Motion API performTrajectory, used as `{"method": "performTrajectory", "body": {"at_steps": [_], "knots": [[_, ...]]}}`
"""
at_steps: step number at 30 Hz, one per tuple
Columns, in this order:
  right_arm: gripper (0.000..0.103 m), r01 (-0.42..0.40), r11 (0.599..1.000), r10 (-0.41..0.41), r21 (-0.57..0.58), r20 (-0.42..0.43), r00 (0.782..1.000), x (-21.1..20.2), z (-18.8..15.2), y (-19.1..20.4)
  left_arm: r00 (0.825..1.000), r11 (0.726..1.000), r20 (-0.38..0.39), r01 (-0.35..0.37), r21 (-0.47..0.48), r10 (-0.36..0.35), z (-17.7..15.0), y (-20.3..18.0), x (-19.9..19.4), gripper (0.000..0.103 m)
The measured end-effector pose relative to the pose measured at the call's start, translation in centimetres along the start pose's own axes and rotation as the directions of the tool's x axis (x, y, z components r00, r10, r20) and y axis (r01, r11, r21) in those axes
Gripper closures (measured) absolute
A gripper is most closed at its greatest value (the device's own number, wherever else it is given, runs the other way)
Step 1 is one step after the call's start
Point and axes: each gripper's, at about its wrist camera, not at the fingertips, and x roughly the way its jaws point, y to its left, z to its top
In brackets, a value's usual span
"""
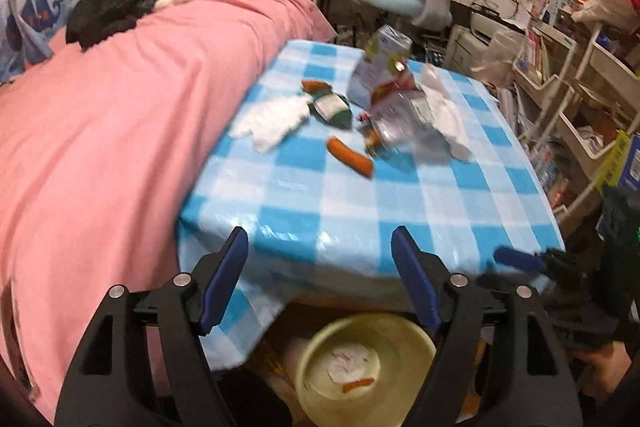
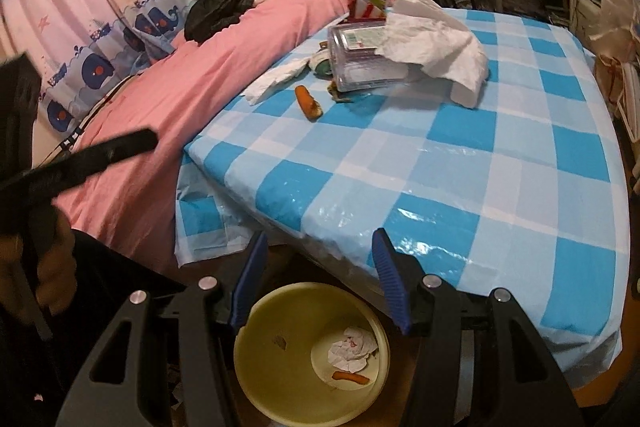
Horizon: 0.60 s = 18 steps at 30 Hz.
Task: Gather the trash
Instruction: 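Grasp a white tissue with the left tool while the right tool grasps another carrot piece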
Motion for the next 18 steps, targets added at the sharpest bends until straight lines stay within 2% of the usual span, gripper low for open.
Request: {"method": "performTrajectory", "body": {"at_steps": [8, 18], "knots": [[0.05, -0.027, 0.998, 0.028, -0.064, 0.013, 1.0, 1.8, 2.5, 2.0, 0.999, 0.999, 0.016, -0.044, -0.007, 0.044, 4.2, 1.5, 3.3, 0.03], [0.05, -0.001, 0.995, 0.001, -0.097, -0.007, 1.0, 8.0, 7.8, 2.7, 0.996, 0.997, -0.033, -0.078, -0.024, 0.077, 9.1, 3.9, 9.9, 0.029]]}}
